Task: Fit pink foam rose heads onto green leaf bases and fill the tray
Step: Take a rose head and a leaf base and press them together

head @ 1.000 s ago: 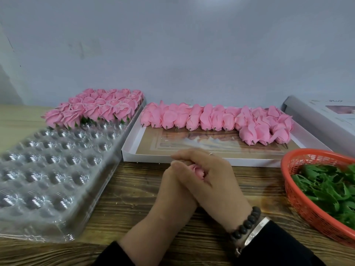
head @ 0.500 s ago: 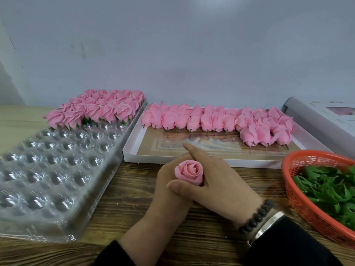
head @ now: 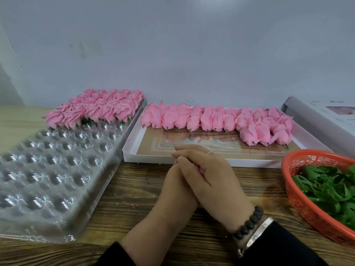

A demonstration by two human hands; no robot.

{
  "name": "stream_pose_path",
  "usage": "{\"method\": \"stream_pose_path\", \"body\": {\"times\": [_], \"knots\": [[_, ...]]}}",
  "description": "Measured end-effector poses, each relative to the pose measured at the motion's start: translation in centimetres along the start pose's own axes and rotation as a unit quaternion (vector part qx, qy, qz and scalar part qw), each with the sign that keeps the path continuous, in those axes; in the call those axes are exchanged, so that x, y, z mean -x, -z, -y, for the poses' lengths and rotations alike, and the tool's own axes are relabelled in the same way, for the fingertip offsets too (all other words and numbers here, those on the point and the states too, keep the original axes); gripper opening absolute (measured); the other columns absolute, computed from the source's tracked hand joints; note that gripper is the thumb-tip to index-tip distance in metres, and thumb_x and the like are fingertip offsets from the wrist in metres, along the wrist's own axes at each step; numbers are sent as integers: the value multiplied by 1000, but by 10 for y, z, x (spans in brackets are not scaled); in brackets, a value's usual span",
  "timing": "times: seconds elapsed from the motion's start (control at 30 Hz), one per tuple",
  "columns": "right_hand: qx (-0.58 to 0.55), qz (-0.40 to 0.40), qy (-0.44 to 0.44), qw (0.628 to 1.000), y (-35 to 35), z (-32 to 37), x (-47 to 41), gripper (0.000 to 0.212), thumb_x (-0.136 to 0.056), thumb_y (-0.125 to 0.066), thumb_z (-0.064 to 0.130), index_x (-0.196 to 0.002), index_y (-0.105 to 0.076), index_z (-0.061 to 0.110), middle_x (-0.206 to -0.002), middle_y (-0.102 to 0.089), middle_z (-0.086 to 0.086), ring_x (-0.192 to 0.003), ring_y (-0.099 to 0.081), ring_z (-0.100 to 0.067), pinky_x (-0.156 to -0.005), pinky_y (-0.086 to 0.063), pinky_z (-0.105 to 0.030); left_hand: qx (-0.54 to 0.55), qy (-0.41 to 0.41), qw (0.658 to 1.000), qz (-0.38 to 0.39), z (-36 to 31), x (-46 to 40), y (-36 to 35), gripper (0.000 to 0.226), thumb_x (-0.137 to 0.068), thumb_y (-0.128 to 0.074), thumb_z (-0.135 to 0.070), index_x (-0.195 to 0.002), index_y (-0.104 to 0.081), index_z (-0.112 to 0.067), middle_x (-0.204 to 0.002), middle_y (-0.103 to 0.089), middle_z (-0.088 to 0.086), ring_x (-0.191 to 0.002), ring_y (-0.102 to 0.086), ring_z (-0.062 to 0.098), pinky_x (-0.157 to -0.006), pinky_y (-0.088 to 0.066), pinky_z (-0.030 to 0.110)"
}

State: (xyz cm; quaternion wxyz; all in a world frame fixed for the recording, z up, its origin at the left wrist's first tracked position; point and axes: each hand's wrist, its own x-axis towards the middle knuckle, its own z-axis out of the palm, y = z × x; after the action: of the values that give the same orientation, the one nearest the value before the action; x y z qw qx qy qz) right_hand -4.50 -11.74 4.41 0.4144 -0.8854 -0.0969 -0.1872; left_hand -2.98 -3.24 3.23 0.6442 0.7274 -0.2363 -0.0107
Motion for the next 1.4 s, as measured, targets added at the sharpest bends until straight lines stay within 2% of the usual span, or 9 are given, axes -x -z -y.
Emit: {"method": "stream_pose_path", "body": {"times": [0.1, 0.23, 0.37, 0.47, 0.63, 0.77, 0.97, 1.27, 1.4], "knots": [[26, 95, 9, 995, 9, -4, -4, 34, -92, -42, 34, -113, -67, 25, -115, -64, 16, -108, -53, 5, -99, -33, -12, -169, -11, 982, 84, -2, -4, 4, 31, -88, -52, 3, -89, -55, -28, -84, -45, -27, -72, -49, -13, -64, -33, -6], [-15, 176, -26, 984, 13, -7, -1, 29, -89, -47, 41, -115, -60, 35, -86, -67, 15, -62, -62, 7, -68, -48, -10, -102, 74, 981, 145, 2, -3, 12, 33, -86, -52, -1, -60, -50, -20, -41, -52, -8, -45, -48, 3, -49, -41, 14], [-74, 111, -17, 991, 10, -14, 2, 57, -63, -57, 67, -118, -49, 52, -117, -59, 24, -95, -65, 0, -80, -47, -7, -18, 33, 994, 107, 1, 0, 17, 26, -85, -56, 5, -67, -57, -14, -45, -56, -7, -44, -51, 2, -47, -42, 13], [-102, 83, -21, 991, 9, -18, 1, 64, -54, -64, 68, -114, -43, 58, -120, -54, 30, -110, -50, 13, -93, -40, -7, 43, 10, 999, 13, 5, -5, 18, 6, -81, -63, 2, -75, -64, 1, -66, -67, 10, -64, -63, 21, -60, -55, 31], [-94, 37, -26, 995, 3, -11, 3, 62, -57, -57, 73, -115, -45, 56, -116, -53, 35, -110, -46, 18, -89, -38, -2, 26, -13, 1000, 10, 4, -5, 15, 13, -82, -62, 1, -72, -62, -6, -61, -65, -6, -60, -60, -2, -57, -46, 11], [-76, -4, -27, 997, -3, -6, 5, 59, -64, -43, 78, -114, -54, 49, -114, -57, 30, -111, -49, 10, -94, -42, -17, 19, 13, 999, 29, 2, 2, 6, 37, -88, -48, 11, -78, -54, -25, -60, -63, -25, -63, -57, -18, -56, -42, 2], [-83, 12, -45, 995, 0, -9, 5, 45, -63, -48, 68, -98, -64, 44, -91, -67, 25, -90, -60, 9, -84, -51, -22, 112, -11, 993, 33, 5, 1, 2, 27, -80, -53, 20, -74, -60, -5, -63, -67, -6, -61, -62, -1, -55, -48, 12], [-99, 99, -20, 990, 9, -18, 1, 53, -60, -58, 70, -111, -44, 60, -105, -61, 29, -101, -56, 10, -91, -47, -20, 63, -69, 996, 16, 5, 1, 7, 20, -79, -66, 1, -67, -61, -14, -63, -66, -6, -61, -59, -1, -56, -46, 12], [-87, 45, -24, 995, 5, -17, 4, 67, -58, -56, 76, -121, -42, 58, -119, -55, 30, -115, -47, 9, -99, -43, -26, 84, -23, 996, 12, 5, -2, 8, 9, -82, -58, -8, -78, -65, -13, -73, -71, -7, -71, -66, 3, -62, -50, 14]]}}
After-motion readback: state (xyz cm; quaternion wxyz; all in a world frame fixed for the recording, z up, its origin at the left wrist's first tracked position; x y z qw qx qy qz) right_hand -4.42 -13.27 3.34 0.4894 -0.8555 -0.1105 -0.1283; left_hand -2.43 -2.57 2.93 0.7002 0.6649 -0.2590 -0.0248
